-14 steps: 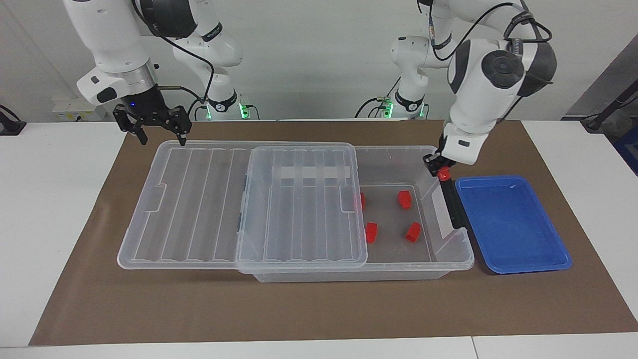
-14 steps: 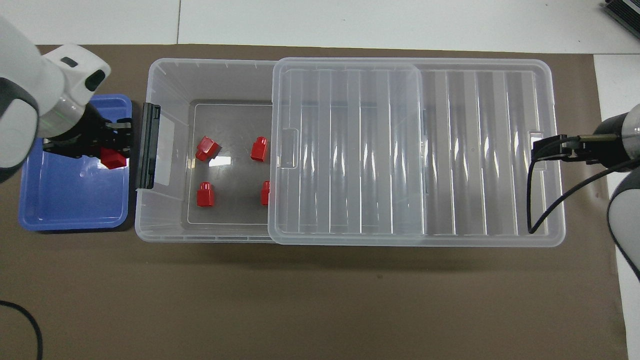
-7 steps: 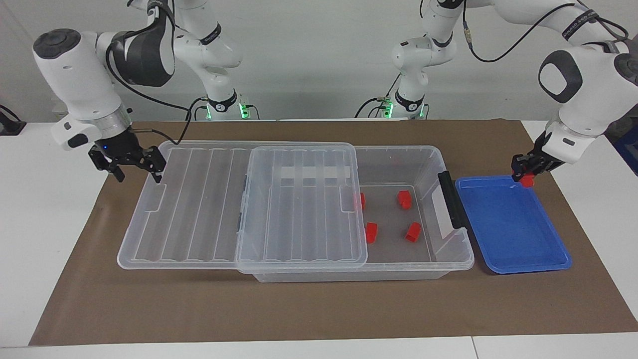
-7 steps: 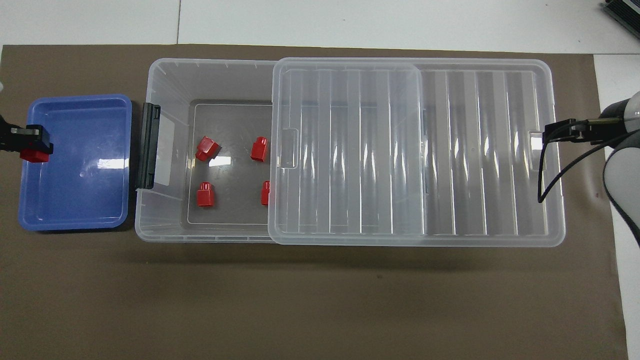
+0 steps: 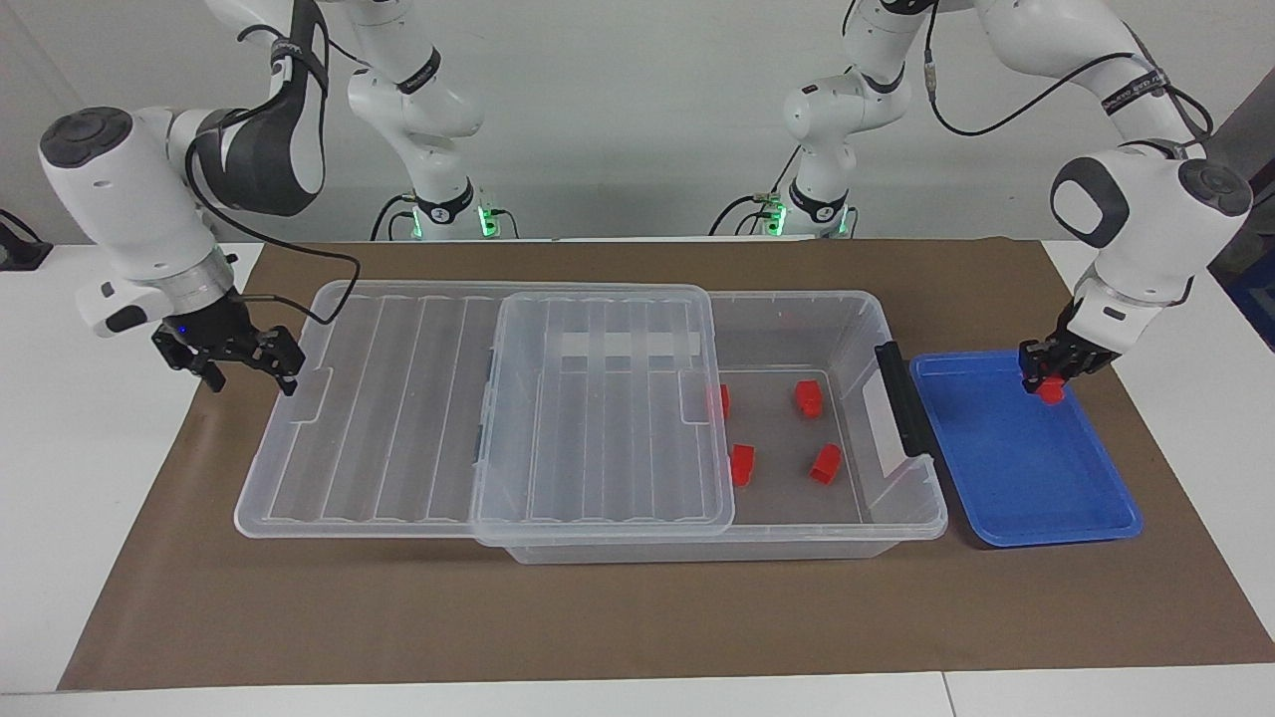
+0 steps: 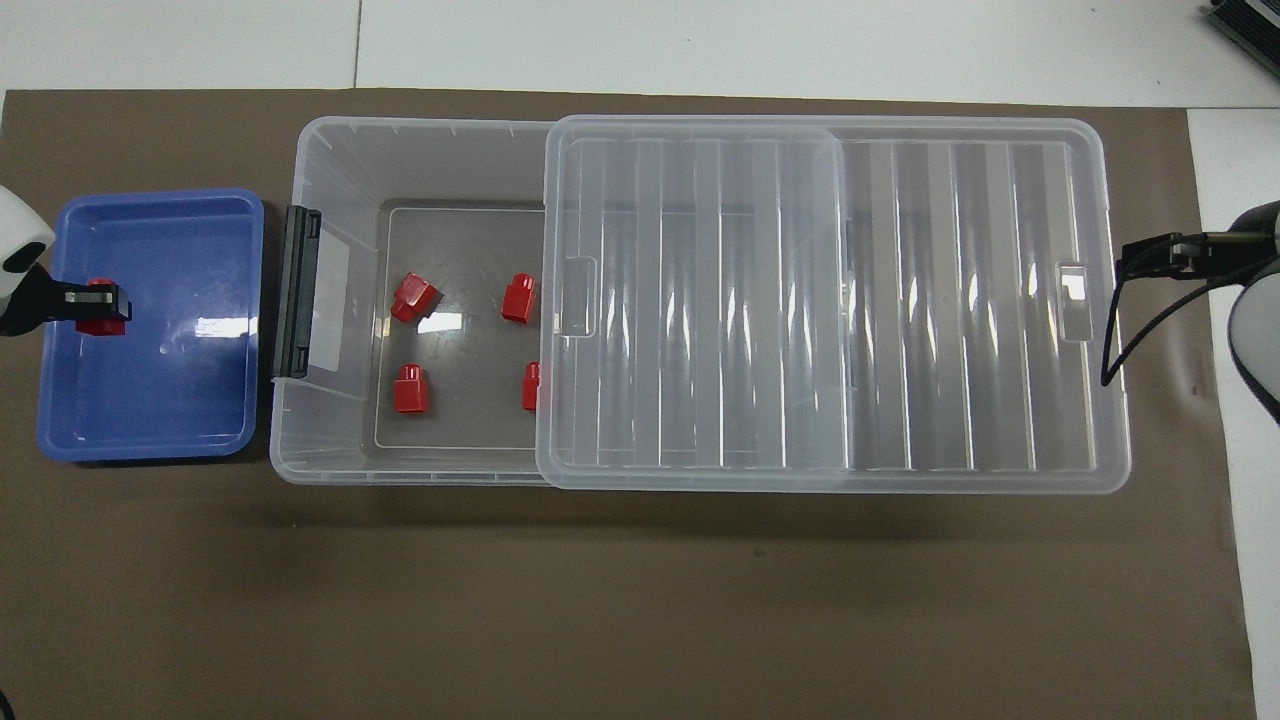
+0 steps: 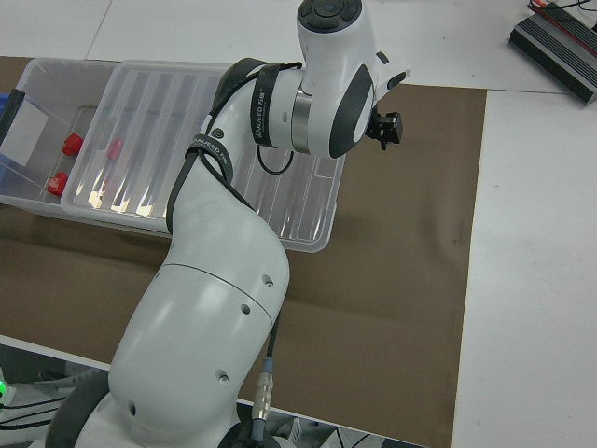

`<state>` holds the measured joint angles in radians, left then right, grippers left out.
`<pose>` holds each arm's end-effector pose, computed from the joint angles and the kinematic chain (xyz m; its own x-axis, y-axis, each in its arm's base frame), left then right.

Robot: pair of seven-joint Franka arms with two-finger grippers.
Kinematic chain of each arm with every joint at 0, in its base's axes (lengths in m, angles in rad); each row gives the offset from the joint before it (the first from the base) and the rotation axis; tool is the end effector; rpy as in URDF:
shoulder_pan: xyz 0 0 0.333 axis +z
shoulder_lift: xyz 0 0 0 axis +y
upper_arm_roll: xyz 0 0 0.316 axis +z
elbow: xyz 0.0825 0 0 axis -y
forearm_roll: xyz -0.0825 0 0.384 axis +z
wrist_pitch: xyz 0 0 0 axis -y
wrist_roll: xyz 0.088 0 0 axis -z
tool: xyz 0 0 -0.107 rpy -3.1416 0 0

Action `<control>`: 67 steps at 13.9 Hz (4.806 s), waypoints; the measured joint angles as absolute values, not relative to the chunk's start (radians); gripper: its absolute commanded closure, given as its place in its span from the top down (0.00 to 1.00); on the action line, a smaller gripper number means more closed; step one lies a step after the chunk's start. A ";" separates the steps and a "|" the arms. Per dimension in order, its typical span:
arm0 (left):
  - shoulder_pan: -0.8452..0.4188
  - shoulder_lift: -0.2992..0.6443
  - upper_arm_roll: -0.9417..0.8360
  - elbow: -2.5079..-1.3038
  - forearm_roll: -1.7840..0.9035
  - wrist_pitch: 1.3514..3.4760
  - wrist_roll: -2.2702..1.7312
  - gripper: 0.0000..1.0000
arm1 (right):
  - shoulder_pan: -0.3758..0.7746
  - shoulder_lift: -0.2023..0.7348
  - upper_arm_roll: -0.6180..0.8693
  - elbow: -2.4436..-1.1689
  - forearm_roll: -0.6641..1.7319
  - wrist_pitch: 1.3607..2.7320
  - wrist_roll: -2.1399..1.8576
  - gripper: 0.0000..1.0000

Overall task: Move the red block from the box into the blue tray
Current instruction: 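Lower the red block into the blue tray with the left gripper, then release the block with the left gripper while the right gripper slides the lid closed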

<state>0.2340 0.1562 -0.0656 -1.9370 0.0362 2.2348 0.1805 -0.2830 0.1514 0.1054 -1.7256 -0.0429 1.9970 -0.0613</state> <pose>0.5978 0.1041 0.4189 0.9902 -0.0337 0.1352 -0.0277 -0.9985 -0.0462 0.6095 -0.1155 0.5007 0.9879 -0.1003 0.1187 -0.1048 -0.9940 0.0324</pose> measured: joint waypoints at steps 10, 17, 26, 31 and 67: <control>0.232 0.161 -0.072 -2.153 0.036 2.433 0.170 0.15 | -0.335 0.182 0.106 -1.785 -0.043 2.101 -0.123 0.95; 0.231 0.161 -0.073 -2.216 0.035 2.507 0.152 0.15 | -0.287 0.182 0.113 -1.787 -0.044 2.102 -0.123 0.88; 0.231 0.162 -0.073 -2.258 0.035 2.550 0.136 0.24 | -0.176 0.182 0.117 -1.795 -0.044 2.092 -0.121 0.00; 0.231 0.167 -0.073 -2.258 0.035 2.552 0.135 0.24 | -0.113 0.179 0.121 -1.794 -0.044 2.088 -0.120 0.00; 0.186 -0.107 -0.135 -1.840 0.034 1.791 0.136 1.00 | -0.010 0.063 0.124 -1.778 -0.021 1.946 0.092 0.13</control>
